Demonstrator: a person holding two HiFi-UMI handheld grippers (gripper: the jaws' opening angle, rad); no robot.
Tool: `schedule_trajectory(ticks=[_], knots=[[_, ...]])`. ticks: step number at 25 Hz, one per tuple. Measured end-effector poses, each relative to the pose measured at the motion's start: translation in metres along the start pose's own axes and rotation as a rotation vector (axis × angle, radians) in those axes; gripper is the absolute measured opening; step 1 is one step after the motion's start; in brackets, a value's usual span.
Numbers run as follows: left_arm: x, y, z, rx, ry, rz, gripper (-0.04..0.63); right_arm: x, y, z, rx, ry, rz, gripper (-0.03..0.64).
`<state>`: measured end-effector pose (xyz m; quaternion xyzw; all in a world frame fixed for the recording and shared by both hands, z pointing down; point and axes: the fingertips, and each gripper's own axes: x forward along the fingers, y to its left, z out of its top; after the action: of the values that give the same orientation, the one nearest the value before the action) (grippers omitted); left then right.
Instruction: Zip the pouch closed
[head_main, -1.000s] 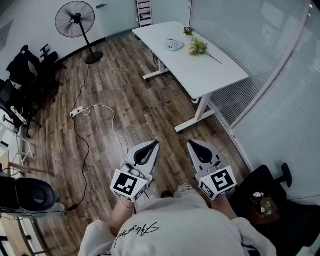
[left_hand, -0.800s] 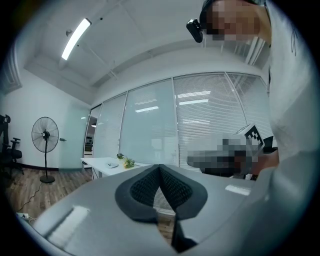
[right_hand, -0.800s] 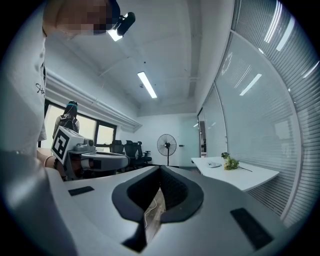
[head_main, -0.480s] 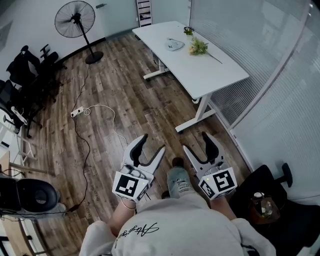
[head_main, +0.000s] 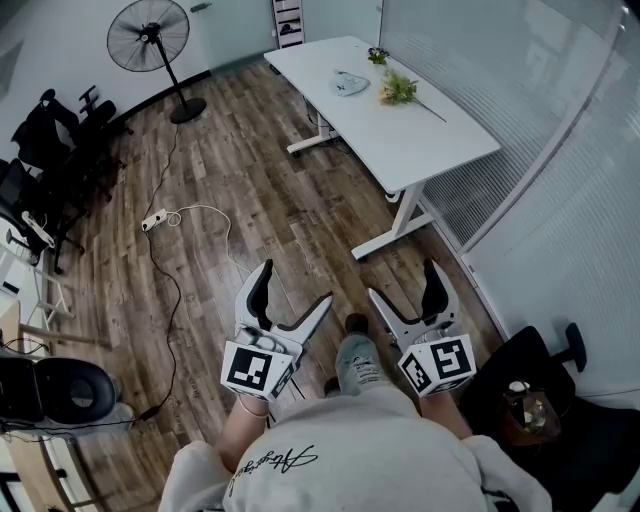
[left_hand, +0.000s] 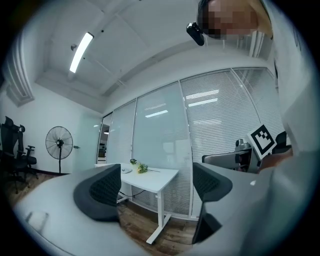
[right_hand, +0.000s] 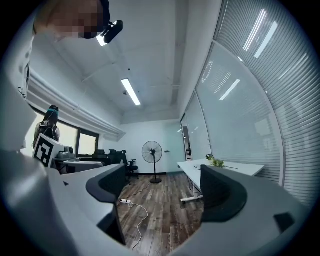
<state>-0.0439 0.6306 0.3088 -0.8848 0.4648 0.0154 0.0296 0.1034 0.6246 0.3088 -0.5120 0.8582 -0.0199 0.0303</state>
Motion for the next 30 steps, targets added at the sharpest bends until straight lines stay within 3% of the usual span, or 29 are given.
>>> schedule_trajectory(ticks=[15,30], knots=[[0.021,0.017,-0.001,0.006,-0.01,0.005,0.43,0.026,-0.014,-0.002,0.003,0.003,0.018,0.451],[0.116,0.068,-0.006,0.016,-0.018,0.011,0.43,0.12,-0.072,-0.001,0.005,-0.014,0.052,0.451]])
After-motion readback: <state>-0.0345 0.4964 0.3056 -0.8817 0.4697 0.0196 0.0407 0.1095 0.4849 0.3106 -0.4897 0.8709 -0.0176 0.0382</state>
